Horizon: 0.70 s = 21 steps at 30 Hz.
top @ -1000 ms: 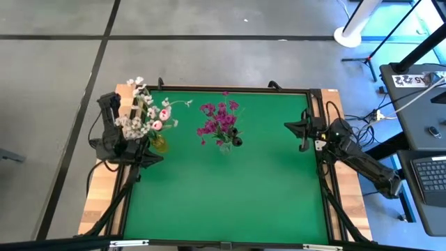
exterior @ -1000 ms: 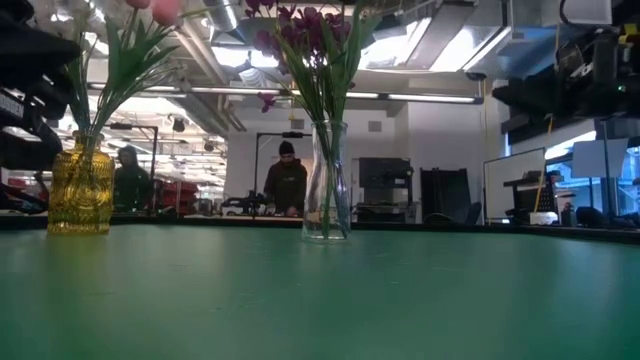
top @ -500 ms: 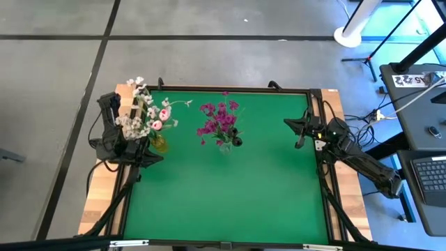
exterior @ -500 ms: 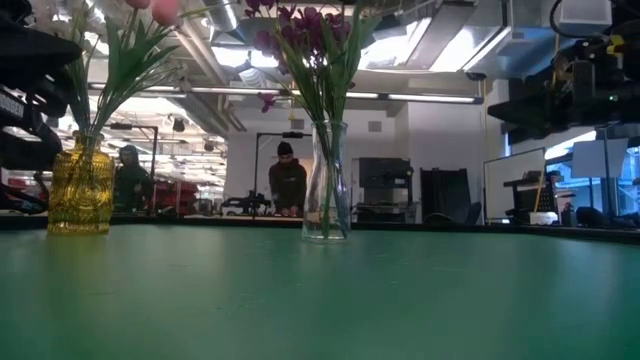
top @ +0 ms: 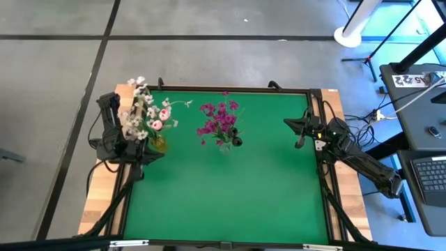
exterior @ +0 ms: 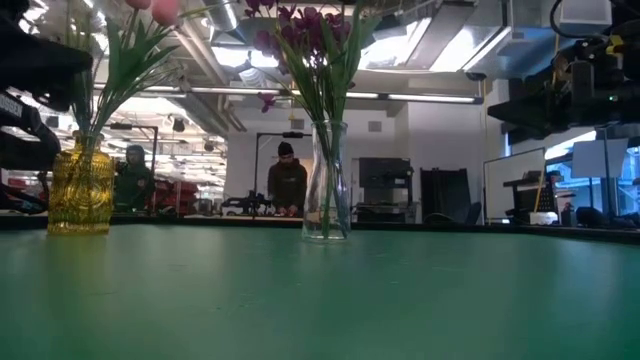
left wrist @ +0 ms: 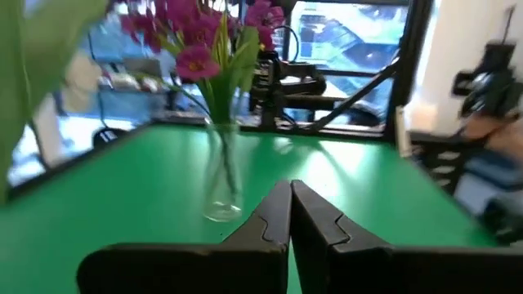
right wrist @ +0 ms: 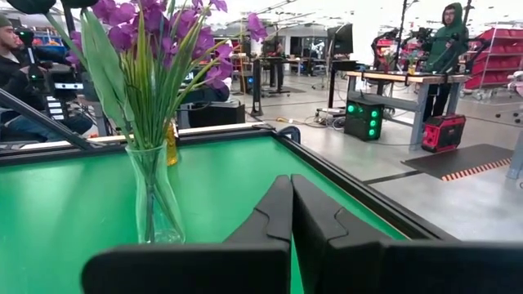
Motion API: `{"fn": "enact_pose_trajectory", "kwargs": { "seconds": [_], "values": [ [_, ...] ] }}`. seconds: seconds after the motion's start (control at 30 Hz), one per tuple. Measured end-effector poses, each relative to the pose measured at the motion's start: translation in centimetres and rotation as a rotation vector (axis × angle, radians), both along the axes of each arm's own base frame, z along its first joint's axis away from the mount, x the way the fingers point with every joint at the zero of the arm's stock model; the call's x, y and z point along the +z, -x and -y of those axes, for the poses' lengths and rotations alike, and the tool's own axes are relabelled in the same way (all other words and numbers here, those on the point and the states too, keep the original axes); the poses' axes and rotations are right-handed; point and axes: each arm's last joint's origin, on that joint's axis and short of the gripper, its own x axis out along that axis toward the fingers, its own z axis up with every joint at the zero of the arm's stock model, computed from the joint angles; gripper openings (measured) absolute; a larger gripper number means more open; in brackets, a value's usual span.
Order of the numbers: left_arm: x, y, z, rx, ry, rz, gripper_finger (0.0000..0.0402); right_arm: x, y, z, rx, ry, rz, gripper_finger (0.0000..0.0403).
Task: Sort flowers into vase by color
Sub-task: Return to Home Position
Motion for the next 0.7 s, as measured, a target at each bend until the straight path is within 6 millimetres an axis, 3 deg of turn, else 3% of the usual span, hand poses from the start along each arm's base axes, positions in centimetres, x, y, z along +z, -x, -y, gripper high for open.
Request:
{"fn": "enact_pose_trajectory", "kwargs": {
  "seconds": [0.2,0.7],
  "values": [
    [-0.05,-0.10,-0.22,0.055,-0.190,-0.026,0.0000,0.00,0.00,0.00,0.000,-0.004,0.001,0.0001],
    [-0.04,-0.12,-0.22,0.054,-0.204,-0.028,0.0000,-0.02,0.00,0.01,-0.002,-0.004,0.000,0.0001]
  ]
}}
